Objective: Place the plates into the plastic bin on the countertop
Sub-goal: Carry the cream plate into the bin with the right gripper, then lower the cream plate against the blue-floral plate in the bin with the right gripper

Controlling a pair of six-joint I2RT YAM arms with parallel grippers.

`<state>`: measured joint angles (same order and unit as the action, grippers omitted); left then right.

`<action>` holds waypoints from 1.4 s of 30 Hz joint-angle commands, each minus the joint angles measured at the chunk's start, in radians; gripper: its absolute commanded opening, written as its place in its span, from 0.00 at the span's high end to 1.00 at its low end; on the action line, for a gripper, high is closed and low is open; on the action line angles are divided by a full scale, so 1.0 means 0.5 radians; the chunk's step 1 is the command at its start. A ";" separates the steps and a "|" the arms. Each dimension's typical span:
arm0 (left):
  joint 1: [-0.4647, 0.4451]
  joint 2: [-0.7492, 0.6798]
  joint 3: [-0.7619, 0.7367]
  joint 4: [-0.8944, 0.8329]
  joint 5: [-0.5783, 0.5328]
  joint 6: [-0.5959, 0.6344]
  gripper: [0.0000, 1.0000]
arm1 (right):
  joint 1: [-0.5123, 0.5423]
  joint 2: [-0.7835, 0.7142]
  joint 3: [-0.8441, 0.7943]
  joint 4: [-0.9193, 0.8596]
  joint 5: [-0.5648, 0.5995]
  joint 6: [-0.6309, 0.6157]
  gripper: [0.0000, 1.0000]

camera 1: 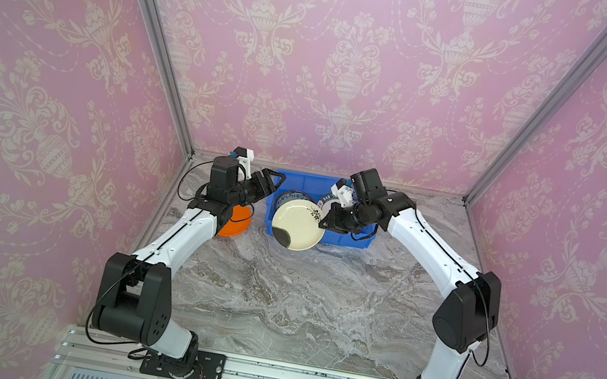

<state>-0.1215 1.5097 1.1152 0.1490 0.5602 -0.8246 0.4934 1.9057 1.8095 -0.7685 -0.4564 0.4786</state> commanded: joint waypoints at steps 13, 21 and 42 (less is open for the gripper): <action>-0.094 0.151 0.125 -0.093 0.034 0.045 0.28 | -0.160 0.855 0.844 0.182 -0.072 0.337 1.00; -0.094 0.165 0.110 -0.104 0.039 0.048 0.28 | -0.196 1.089 1.018 0.241 -0.107 0.456 1.00; -0.034 0.191 0.077 -0.153 0.061 0.057 0.29 | -0.135 1.349 1.157 0.389 -0.118 0.641 0.98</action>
<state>-0.1471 1.5990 1.1687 0.0811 0.5713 -0.8246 0.4133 2.5526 2.3425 -0.5991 -0.4915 0.7769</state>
